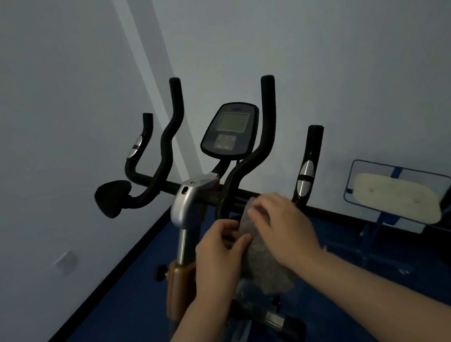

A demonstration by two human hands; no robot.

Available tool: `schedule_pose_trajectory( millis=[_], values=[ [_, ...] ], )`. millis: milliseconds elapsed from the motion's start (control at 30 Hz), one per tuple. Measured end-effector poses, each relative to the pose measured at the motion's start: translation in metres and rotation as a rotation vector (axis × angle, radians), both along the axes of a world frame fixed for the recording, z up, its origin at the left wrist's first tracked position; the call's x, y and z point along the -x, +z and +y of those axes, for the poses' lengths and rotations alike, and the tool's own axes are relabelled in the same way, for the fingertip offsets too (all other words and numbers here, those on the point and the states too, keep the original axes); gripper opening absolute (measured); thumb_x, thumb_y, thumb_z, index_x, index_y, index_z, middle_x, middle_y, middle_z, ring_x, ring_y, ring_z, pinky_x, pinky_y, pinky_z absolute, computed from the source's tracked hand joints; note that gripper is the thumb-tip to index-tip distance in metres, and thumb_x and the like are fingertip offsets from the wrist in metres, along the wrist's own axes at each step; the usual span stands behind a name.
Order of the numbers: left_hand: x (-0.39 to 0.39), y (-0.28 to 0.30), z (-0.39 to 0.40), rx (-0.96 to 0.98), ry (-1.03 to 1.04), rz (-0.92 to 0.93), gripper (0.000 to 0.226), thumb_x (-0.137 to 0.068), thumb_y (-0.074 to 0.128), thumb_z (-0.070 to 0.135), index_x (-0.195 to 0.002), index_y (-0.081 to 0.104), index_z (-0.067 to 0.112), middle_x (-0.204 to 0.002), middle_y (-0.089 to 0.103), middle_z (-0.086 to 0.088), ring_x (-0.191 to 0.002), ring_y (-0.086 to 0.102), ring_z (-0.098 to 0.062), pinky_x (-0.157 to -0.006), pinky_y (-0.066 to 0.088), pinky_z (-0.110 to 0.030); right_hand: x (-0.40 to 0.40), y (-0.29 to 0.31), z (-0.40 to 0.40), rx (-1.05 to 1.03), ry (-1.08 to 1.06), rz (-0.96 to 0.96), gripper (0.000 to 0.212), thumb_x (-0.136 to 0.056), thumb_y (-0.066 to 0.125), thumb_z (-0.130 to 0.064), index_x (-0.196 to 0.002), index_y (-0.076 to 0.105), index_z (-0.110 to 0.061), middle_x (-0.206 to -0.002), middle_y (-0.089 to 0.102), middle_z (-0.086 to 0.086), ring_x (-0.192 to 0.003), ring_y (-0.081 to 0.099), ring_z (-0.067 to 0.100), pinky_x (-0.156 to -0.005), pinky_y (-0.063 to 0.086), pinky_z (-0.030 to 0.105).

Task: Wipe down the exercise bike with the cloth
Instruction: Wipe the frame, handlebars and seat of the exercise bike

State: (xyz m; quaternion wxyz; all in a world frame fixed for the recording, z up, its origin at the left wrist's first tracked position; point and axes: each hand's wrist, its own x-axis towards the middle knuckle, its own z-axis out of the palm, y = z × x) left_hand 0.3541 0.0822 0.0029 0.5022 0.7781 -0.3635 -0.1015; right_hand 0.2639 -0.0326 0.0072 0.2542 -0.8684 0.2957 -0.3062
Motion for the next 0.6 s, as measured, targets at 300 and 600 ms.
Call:
schedule_pose_trajectory(
  millis=[300,600],
  values=[
    [-0.034,-0.008,0.006,0.123,0.02,-0.138,0.019,-0.093,0.065,0.017,-0.11,0.064,0.025,-0.101,0.056,0.009,-0.094,0.052,-0.004,-0.08,0.041,-0.012,-0.024,-0.011,0.019,-0.138,-0.186,0.111,0.028,-0.102,0.042,-0.036,-0.127,0.052,-0.026,-0.117,0.058,-0.002,-0.108,0.051,0.016,-0.088,0.045,0.037],
    [-0.056,-0.017,0.005,0.201,-0.15,-0.042,0.016,-0.092,0.066,0.014,-0.102,0.071,0.026,-0.087,0.064,0.009,-0.079,0.058,0.0,-0.067,0.044,-0.008,-0.024,-0.016,0.031,-0.11,-0.388,0.238,0.025,-0.104,0.03,-0.038,-0.118,0.046,-0.024,-0.105,0.056,-0.002,-0.091,0.053,0.018,-0.071,0.047,0.037]
  ],
)
